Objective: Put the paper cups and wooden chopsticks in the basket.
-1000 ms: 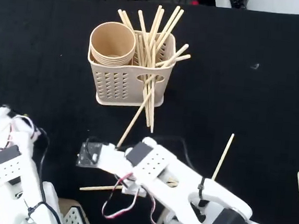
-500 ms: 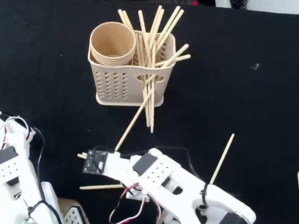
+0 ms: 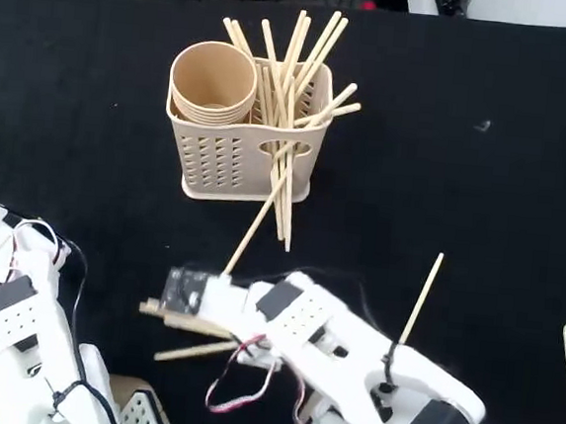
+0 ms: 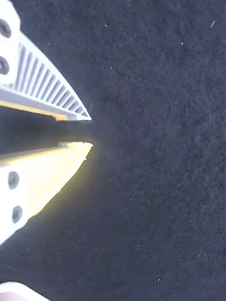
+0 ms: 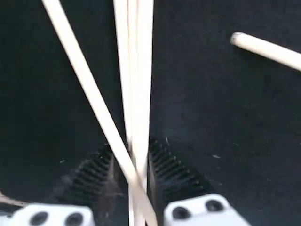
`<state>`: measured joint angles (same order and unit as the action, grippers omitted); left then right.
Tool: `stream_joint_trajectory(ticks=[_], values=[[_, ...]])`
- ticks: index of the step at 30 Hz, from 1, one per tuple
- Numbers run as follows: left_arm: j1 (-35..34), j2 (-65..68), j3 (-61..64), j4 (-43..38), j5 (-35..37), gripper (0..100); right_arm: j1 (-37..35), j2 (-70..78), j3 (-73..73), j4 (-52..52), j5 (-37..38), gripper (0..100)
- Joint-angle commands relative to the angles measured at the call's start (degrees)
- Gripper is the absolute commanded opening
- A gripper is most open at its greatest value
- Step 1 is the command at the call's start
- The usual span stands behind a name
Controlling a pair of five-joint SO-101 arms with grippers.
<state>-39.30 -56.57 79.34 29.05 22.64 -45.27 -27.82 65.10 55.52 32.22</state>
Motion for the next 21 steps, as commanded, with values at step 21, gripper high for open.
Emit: stream_joint_trajectory(ticks=[21], values=[[1.01,-1.23,-2.59,-1.05,0.53,9,7.91,-23.96,5.93,-6.59,0.26,1.1]])
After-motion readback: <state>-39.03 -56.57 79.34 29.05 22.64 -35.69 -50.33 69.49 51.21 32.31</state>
